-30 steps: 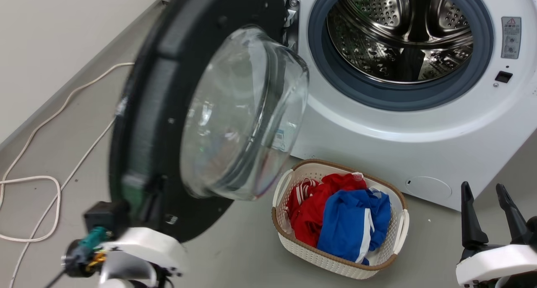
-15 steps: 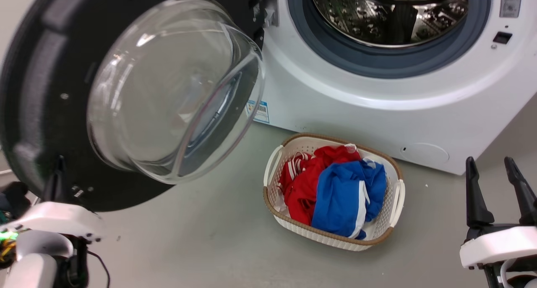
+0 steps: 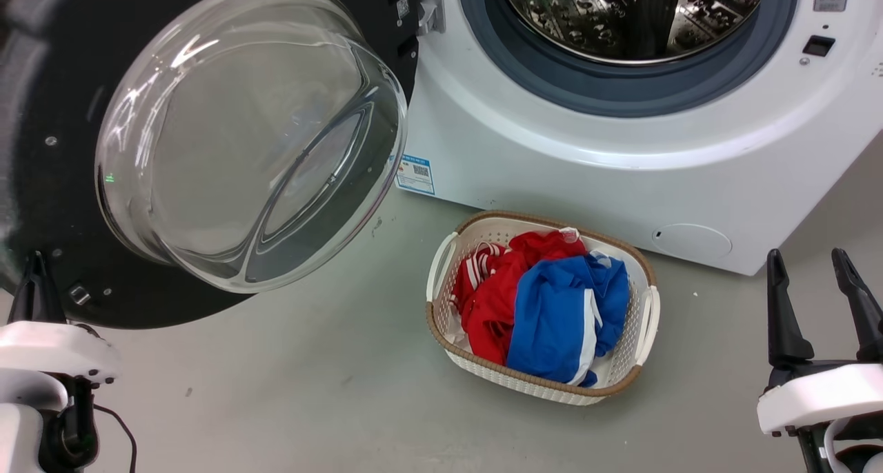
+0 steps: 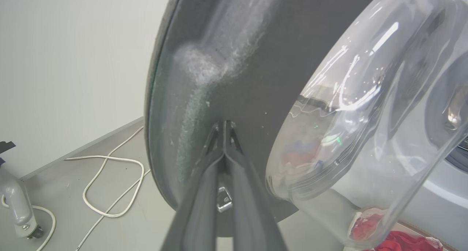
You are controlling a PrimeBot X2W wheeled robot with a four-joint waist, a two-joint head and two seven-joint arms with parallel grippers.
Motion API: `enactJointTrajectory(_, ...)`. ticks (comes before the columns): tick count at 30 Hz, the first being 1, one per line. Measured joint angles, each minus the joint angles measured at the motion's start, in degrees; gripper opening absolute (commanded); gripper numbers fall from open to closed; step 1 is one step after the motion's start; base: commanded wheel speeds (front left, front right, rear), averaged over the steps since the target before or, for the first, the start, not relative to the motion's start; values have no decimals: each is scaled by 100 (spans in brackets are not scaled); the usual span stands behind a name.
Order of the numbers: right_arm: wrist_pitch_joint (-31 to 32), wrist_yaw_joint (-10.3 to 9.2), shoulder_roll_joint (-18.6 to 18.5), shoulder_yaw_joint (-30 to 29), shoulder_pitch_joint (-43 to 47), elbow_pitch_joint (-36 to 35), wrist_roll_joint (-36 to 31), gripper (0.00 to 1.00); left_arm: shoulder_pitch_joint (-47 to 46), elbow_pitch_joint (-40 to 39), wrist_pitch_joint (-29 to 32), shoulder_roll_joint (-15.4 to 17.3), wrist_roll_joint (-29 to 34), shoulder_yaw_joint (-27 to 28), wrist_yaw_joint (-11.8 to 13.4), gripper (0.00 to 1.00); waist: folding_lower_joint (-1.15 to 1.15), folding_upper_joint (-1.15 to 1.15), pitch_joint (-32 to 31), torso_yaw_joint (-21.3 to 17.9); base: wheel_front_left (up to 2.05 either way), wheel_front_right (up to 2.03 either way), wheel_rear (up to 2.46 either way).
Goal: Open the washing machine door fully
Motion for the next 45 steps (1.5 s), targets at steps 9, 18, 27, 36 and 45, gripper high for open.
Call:
enactJointTrajectory(9,-133,0,0,7,201,282,172,100,502,-492,-49,-153,307,-364,182,0,0,0,-478,46,0,0,0)
enactJointTrajectory(18,-219,0,0,140,346,511,268,100,1320,-1819,12,-338,708,-916,428,0,-1,0,-935,-147,0,0,0)
enactJointTrajectory(27,-265,0,-1,260,387,633,254,100,1422,-2272,49,-513,1055,-1494,442,0,-1,0,-1144,-658,0,0,0)
enactJointTrajectory(36,-234,0,-1,492,350,716,178,100,1145,-1958,104,-558,1125,-1777,294,100,-1,0,-1250,-1289,0,0,0)
enactJointTrajectory(45,-255,1,0,713,202,866,122,100,1087,-1555,47,-637,1148,-1834,304,100,-1,0,-1250,-1946,0,0,0)
